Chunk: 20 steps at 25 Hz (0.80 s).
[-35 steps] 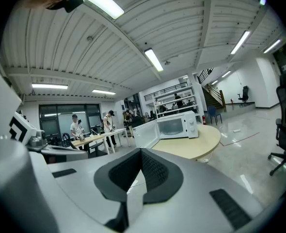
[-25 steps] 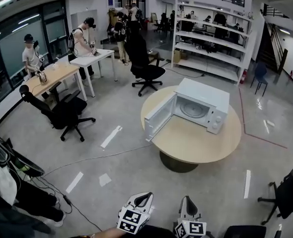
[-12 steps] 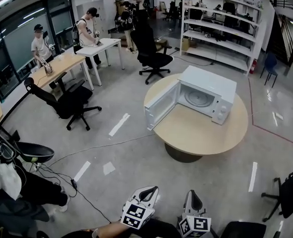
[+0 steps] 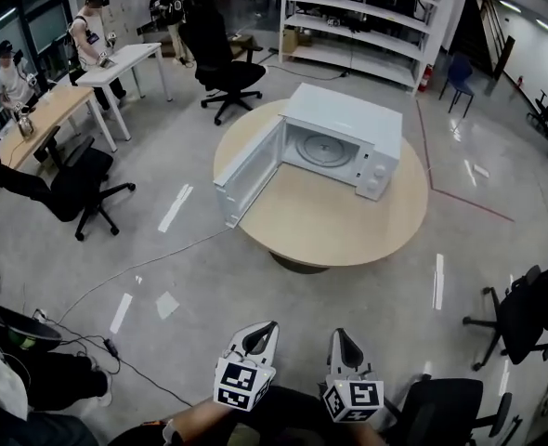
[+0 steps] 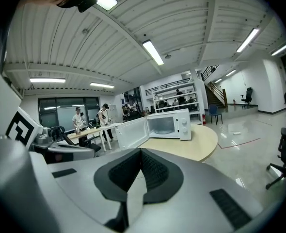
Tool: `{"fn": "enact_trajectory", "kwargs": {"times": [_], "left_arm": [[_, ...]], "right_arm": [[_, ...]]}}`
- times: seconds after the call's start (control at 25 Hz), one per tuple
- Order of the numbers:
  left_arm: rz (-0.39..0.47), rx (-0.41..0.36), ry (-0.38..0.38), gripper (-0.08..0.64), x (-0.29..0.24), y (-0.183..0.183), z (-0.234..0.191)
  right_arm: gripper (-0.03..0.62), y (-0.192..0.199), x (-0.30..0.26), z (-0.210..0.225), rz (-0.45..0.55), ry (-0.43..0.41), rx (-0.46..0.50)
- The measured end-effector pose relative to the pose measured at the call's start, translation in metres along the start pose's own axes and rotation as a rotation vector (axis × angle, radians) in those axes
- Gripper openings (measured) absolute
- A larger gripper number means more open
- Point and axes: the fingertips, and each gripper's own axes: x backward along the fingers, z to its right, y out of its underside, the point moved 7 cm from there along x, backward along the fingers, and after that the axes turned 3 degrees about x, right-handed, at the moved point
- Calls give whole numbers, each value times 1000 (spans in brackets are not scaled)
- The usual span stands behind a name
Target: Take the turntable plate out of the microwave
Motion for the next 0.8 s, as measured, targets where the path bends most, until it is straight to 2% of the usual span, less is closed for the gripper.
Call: {"fn": "enact_trajectory", "kwargs": {"times": [0.4, 0.8], "left_arm": [[13, 10, 42, 38, -58, -42, -69], [38, -37, 105, 38, -92, -81, -115]], "right_arm": [[17, -29, -91, -4, -53, 35, 36], [17, -58, -146, -13, -42, 98, 60]]}}
